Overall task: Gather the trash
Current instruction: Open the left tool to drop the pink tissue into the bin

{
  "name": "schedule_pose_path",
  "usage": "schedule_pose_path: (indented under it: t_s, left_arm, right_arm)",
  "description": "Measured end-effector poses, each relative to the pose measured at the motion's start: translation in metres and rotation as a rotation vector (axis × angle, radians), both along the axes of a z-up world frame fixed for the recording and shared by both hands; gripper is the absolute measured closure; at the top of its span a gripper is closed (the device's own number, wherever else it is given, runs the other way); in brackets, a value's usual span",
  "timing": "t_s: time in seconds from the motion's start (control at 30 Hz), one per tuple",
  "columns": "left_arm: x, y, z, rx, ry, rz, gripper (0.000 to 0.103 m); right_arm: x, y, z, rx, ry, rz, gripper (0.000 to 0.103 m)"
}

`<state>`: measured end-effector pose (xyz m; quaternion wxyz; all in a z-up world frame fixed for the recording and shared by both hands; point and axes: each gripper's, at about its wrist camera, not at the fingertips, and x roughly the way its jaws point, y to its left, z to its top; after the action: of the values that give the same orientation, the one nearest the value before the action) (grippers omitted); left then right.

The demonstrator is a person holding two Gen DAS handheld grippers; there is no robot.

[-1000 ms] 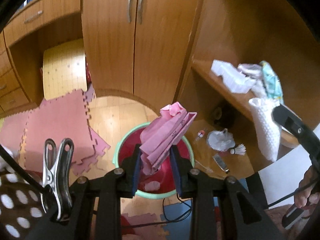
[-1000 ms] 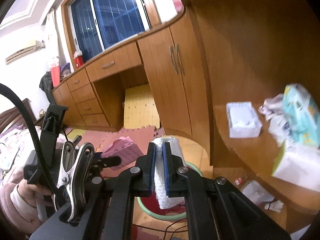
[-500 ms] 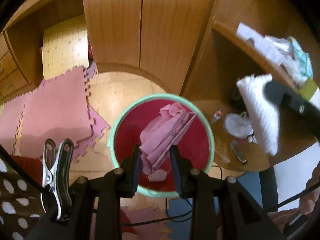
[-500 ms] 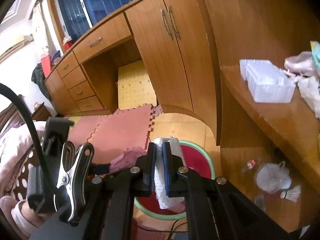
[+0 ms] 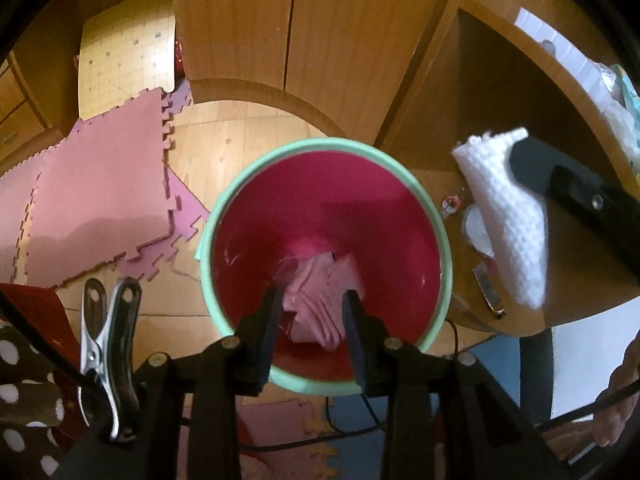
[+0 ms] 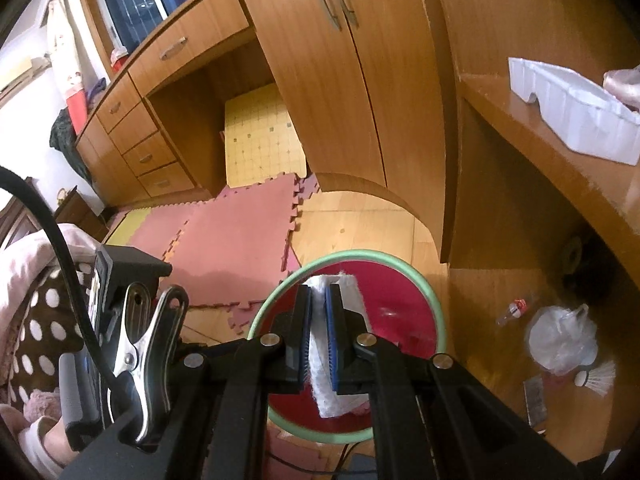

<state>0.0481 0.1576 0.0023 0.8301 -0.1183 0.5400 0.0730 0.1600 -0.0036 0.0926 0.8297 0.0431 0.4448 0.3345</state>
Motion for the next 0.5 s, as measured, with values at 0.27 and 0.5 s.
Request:
schedule_pose_path:
  t_s: [0.27,0.5]
  left_arm:
    - [-0.0009,0.0065,-0.0043,-0.011,0.037,0.016,0.061]
    - [-0.0046,0.0102,0.0017,-0.011,0.023,0.054,0.043]
  right_arm:
    - [0.0065,0.0018,-0.0087,0.004,0.033,-0.023,0.095]
    - [0.0044,0.0063,-0.0111,-0.01,0.032,-0.012,0.095]
